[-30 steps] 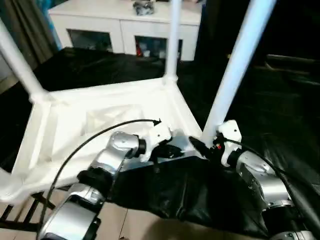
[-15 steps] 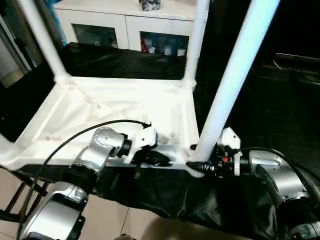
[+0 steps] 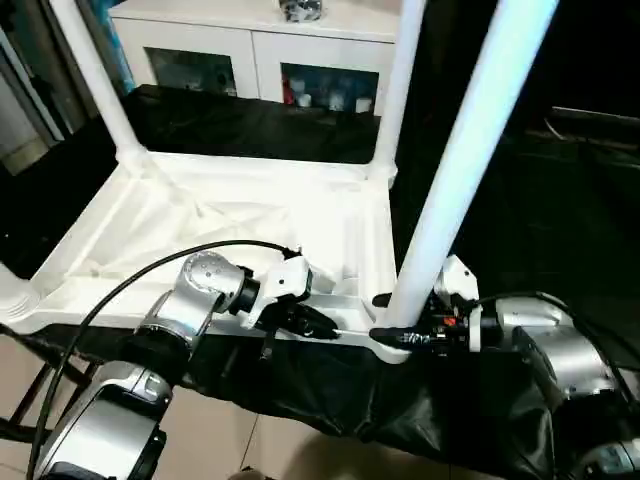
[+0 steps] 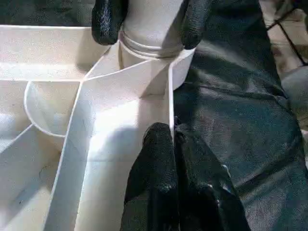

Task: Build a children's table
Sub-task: Rotate leg to tighten

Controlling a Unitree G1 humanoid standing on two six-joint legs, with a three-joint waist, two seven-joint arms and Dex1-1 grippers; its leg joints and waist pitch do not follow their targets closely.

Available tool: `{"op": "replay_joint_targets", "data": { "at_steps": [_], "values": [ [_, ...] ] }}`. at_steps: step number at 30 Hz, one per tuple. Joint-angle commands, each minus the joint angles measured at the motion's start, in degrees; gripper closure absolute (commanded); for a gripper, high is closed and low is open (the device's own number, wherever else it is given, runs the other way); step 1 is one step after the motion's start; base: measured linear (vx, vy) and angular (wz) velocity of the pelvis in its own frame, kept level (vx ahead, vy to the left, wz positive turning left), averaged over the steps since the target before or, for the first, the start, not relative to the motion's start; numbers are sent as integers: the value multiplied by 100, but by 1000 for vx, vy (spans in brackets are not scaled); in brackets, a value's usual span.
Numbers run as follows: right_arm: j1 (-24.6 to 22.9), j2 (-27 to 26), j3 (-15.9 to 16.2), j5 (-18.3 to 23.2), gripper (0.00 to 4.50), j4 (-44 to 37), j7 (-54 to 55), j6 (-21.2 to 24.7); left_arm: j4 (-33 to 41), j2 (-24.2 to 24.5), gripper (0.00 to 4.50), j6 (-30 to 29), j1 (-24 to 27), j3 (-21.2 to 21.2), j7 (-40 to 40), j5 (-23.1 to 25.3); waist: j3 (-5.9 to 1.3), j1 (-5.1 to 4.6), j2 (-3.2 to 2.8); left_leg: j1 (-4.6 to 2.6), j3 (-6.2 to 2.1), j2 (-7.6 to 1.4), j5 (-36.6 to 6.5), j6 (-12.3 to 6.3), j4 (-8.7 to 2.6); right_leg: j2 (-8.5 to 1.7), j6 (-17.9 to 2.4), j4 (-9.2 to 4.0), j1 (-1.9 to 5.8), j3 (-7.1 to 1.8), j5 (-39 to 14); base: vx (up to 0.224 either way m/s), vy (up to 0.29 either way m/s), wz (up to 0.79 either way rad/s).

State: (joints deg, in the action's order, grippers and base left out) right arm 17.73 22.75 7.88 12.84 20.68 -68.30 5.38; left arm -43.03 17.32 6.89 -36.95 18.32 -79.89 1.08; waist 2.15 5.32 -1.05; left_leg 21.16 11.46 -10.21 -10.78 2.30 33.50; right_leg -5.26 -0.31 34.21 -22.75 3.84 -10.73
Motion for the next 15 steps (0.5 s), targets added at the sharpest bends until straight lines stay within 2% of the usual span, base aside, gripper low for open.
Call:
{"op": "replay_joint_targets", "data": {
  "at_steps": [1, 3, 5, 6, 7, 9, 10, 11, 13, 15],
  "values": [
    [-40, -168, 5, -38, 219, 7, 444, 160, -89, -159, 450, -114, 15, 136, 284, 164, -271, 5, 46, -90, -147, -366, -1465, -256, -442, -397, -1424, -410, 243, -255, -1316, 0, 0, 0],
    [-99, -406, -91, -314, 221, 133, 1270, 149, -173, -339, 450, -286, -21, 56, 751, 210, -250, -23, 63, -103, -163, -352, -1715, -115, -462, -412, -1266, -464, 231, -261, -1843, 0, 0, 0],
    [-132, -643, -177, -519, 238, 257, 1974, 142, -217, -526, 450, -431, -39, 4, 1158, 249, -219, -81, 57, -133, -194, -345, -1991, 61, -495, -418, -1037, -535, 185, -271, -2440, 0, 0, 0],
    [-133, -845, -277, -603, 243, 345, 2496, 210, -232, -678, 450, -538, -45, -21, 1446, 277, -213, -87, 45, -147, -204, -345, -2051, 104, -504, -425, -1006, -548, 172, -274, -2542, 0, 0, 0],
    [-123, -1042, -381, -631, 243, 416, 2950, 301, -244, -821, 450, -670, -52, -43, 1690, 293, -191, -115, 57, -153, -222, -327, -2230, 140, -515, -428, -885, -596, 172, -259, -2870, 0, 0, 0],
    [-100, -1492, -576, -680, 247, 516, 3907, 516, -265, -1156, 450, -856, -65, -114, 2223, 289, -160, -156, 43, -218, -239, -315, -2523, 217, -527, -422, -735, -660, 105, -255, -3296, 0, 0, 0],
    [-93, -1636, -613, -713, 247, 533, 4193, 571, -270, -1263, 450, -906, -72, -131, 2396, 294, -161, -202, 40, -233, -275, -302, -2691, 256, -525, -430, -634, -685, 107, -233, -3533, 0, 0, 0],
    [-71, -1788, -635, -744, 247, 569, 4456, 602, -278, -1383, 450, -933, -83, -152, 2572, 293, -181, -226, 42, -233, -286, -297, -2716, 238, -531, -423, -560, -708, 111, -234, -3530, 0, 0, 0],
    [-35, -2002, -626, -759, 247, 599, 4680, 550, -286, -1544, 450, -928, -102, -172, 2774, 299, -197, -238, 43, -255, -267, -284, -2668, 163, -537, -405, -555, -732, 106, -231, -3335, 0, 0, 0],
    [-24, -2191, -604, -718, 247, 520, 4670, 374, -290, -1605, 450, -840, -118, -116, 2877, 393, -202, -235, 35, -199, -265, -290, -2482, 70, -573, -405, -567, -719, 140, -249, -3089, 0, 0, 0]
  ]
}}
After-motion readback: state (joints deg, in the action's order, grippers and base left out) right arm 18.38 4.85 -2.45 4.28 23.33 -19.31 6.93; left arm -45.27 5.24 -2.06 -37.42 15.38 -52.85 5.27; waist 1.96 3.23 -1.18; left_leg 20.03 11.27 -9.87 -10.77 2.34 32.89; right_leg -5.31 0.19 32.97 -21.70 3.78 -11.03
